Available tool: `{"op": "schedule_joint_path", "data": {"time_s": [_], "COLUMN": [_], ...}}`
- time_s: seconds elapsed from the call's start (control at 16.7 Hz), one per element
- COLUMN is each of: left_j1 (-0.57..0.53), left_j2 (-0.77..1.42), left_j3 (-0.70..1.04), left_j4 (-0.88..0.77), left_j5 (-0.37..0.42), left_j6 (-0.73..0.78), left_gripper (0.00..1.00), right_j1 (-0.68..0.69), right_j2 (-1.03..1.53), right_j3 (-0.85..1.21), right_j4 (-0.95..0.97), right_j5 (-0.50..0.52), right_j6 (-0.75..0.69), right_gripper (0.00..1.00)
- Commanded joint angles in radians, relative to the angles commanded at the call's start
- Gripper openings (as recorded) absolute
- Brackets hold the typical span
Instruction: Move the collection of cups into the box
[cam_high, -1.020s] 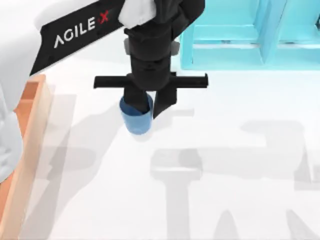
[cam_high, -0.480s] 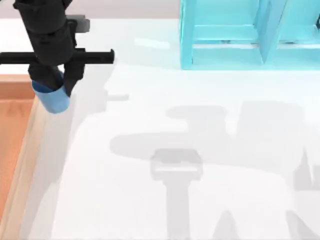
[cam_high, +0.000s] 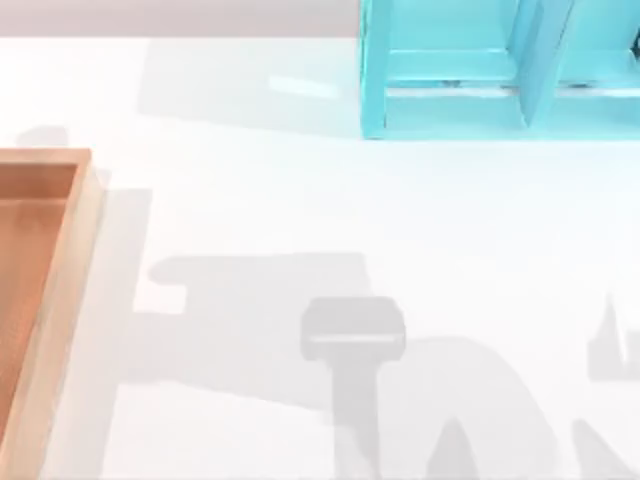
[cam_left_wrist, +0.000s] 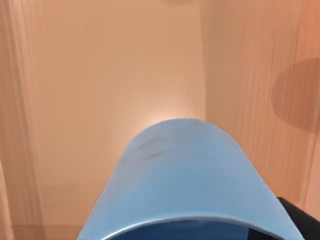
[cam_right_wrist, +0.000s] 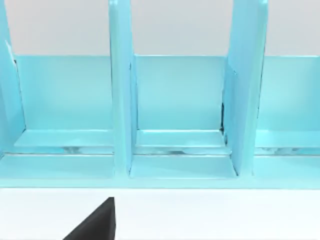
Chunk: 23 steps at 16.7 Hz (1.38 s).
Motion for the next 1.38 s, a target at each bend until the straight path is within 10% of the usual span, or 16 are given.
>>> {"op": "schedule_joint_path", "data": {"time_s": [1.38], "left_j1": [0.059], "left_j2": [0.009], "left_j3": [-0.242], "left_j4": [0.251], "left_j5": [-0.001], "left_j6": [0.06], "left_gripper": [0.08], "right_j1": [0.0], "right_j2": [0.0], "right_j3": [0.0], "right_j4": [0.0], "right_j5": [0.0], "right_j6": [0.0], "right_gripper": [1.0]}}
